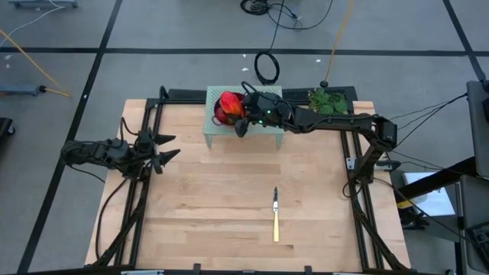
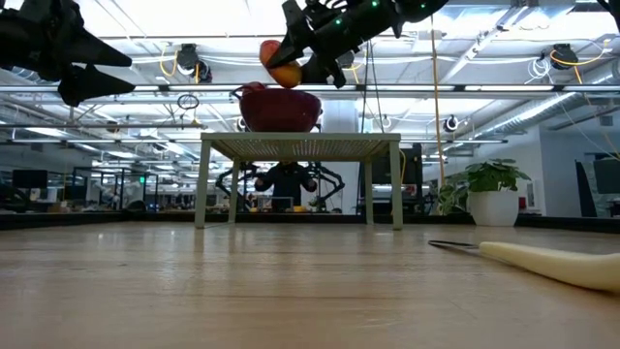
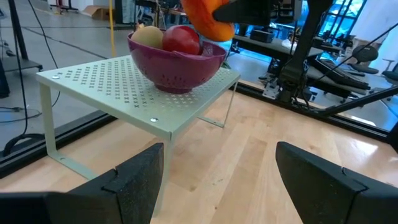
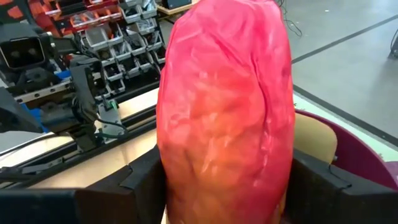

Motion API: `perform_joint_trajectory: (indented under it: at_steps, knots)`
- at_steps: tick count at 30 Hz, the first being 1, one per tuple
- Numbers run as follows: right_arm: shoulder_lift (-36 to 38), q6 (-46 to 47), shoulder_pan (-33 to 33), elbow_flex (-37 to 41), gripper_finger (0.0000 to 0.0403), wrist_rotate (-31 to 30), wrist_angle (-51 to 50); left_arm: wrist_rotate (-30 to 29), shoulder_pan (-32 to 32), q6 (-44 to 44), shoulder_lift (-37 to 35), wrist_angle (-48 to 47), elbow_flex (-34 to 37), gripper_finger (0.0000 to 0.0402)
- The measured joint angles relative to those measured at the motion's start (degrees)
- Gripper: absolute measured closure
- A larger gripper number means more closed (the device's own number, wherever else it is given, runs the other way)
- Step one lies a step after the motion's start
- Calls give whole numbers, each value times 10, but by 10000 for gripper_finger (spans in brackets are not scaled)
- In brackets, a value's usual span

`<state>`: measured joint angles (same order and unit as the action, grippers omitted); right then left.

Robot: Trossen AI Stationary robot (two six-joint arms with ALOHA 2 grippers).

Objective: Pick & Place Fruit
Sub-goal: Put the mango into violet strainer bowl on the shelf

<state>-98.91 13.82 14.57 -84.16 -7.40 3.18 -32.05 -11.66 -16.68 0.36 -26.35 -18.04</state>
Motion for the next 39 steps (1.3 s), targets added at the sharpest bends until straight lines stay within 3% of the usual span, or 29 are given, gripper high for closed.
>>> perform_joint_trajectory:
  at_steps: [39]
  knots:
    - [0,-30,5,0,114,-18,-10,0,0,0,0,0,0,91]
